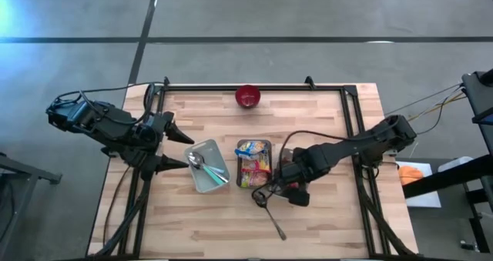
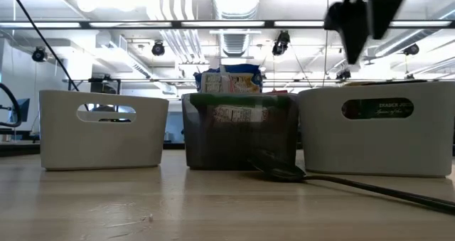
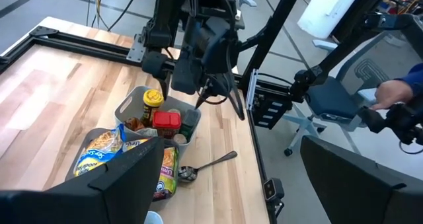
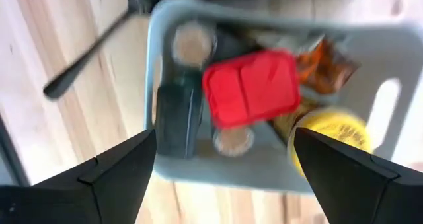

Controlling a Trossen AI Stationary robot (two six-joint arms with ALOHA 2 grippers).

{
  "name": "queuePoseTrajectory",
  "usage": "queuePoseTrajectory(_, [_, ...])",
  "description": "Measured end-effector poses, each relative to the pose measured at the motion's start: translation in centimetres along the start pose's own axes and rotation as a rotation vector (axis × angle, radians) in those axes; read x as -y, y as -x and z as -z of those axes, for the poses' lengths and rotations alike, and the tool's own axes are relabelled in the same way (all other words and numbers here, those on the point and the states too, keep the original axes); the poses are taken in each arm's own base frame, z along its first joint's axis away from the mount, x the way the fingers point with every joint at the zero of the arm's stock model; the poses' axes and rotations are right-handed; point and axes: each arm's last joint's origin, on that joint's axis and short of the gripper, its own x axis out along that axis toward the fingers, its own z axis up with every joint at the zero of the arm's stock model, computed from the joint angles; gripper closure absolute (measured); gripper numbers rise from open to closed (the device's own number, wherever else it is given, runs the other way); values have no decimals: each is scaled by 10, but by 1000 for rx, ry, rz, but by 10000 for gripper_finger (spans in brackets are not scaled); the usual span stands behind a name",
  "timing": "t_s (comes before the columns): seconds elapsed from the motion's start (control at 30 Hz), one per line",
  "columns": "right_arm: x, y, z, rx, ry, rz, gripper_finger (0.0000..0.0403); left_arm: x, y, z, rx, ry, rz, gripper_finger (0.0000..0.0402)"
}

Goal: Pick & Place Food Item
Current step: Adjust the orange seasoning in the gray bin

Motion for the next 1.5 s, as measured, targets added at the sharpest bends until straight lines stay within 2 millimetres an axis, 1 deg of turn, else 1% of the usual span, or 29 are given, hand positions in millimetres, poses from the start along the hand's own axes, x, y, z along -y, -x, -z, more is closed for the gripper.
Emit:
queuePoseTrajectory(0.1, [-3,4,-8,46,35,30,48,0,0,0,-1,-1,0,41])
queuePoseTrajectory(0.17, [-6,6,-14,72,68,46,56,0,0,0,-1,-3,-1,41])
queuePoseTrajectory(0.27, [-9,2,-22,83,126,78,85,0,0,1,-5,-6,-2,41])
queuePoseTrajectory(0.4, [-13,-6,-30,76,197,110,136,-2,2,4,-36,-18,-16,41])
queuePoseTrajectory(0.5, [-16,-11,-35,67,237,122,169,-4,10,5,-39,-18,-17,41])
queuePoseTrajectory(0.6, [-18,-15,-38,56,265,127,193,-6,19,5,-19,-14,-8,41])
queuePoseTrajectory(0.8, [-19,-19,-39,42,308,132,224,-9,32,5,12,4,1,41])
queuePoseTrajectory(0.97, [-19,-21,-39,42,328,132,236,-10,33,6,6,17,-3,41])
queuePoseTrajectory(1.3, [-17,-28,-38,29,337,135,236,-10,33,6,3,16,-7,41])
queuePoseTrajectory(1.5, [-18,-29,-38,34,335,133,236,-11,33,8,-14,13,-14,41])
